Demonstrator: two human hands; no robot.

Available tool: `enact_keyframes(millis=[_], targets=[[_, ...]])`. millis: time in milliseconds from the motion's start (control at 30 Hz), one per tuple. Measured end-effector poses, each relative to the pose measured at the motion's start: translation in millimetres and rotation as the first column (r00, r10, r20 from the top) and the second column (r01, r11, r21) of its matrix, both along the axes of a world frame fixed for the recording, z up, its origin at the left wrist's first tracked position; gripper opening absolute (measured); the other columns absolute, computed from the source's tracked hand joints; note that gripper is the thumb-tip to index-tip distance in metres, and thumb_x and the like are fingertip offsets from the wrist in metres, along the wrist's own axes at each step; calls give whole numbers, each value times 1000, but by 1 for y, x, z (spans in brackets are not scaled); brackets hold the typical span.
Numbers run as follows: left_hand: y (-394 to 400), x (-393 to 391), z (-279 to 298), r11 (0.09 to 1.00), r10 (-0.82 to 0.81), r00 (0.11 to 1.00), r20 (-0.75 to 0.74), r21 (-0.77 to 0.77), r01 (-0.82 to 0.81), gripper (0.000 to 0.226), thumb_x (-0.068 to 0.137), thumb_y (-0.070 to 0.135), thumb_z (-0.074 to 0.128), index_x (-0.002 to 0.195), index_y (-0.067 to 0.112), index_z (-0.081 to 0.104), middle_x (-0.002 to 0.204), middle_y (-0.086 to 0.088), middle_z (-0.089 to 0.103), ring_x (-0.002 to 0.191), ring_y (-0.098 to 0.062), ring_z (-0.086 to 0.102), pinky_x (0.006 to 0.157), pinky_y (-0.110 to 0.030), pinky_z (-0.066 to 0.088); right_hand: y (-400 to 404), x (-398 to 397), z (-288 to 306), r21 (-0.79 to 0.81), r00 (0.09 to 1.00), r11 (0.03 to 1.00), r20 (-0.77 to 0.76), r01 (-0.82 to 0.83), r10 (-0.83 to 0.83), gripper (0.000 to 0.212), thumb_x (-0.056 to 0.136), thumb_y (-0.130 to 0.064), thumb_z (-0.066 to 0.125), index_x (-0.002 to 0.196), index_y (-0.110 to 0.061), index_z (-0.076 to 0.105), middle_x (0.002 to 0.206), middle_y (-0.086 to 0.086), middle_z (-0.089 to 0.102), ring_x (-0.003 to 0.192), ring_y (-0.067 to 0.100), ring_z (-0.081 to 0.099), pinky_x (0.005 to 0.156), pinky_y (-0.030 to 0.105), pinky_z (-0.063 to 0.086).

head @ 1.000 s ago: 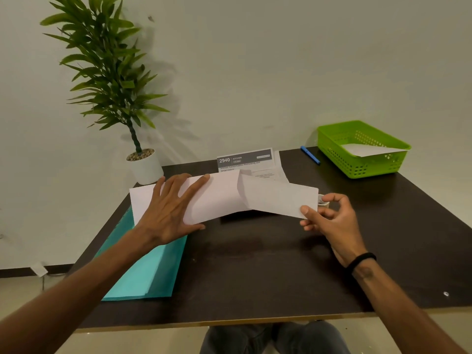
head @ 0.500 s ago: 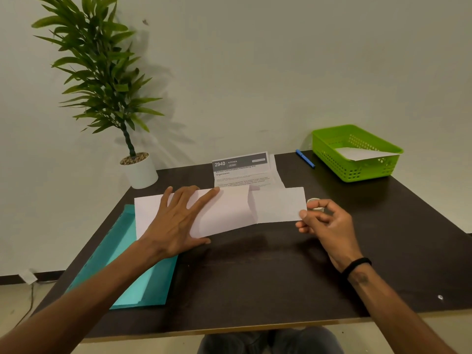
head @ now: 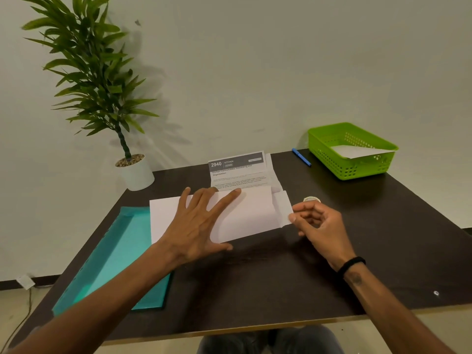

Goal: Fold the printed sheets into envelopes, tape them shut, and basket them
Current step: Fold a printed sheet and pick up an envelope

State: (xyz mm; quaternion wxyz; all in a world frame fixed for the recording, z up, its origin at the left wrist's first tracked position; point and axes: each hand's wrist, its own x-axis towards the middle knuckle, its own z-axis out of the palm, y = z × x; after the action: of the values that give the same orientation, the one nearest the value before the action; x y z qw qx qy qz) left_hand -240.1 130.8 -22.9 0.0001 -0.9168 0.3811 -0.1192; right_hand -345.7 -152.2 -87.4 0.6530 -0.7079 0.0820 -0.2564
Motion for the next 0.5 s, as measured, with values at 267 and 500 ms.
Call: enact_keyframes(millis=[267, 500], targets=[[-26, -16, -1, 999, -16, 998, -56, -36, 14, 117, 73, 86, 60, 147, 61, -27, 170, 2, 4, 157, -26, 9, 126, -57, -11, -3, 3, -3, -112, 1000, 994, -16, 0, -2, 9, 92, -14, 77, 94, -23, 80, 98, -6, 75, 91, 13, 68, 76, 26, 58], [-38, -25, -1, 993, -12, 997, -80, -115, 2, 119, 71, 85, 64, 151, 59, -20, 165, 3, 14, 151, -24, 18, 128, -57, -2, -2, 3, 1, 91, 981, 984, -104, -155, 165, 76, 83, -82, 53, 148, -42, 44, 137, -22, 58, 128, 9, 57, 107, 38, 46]])
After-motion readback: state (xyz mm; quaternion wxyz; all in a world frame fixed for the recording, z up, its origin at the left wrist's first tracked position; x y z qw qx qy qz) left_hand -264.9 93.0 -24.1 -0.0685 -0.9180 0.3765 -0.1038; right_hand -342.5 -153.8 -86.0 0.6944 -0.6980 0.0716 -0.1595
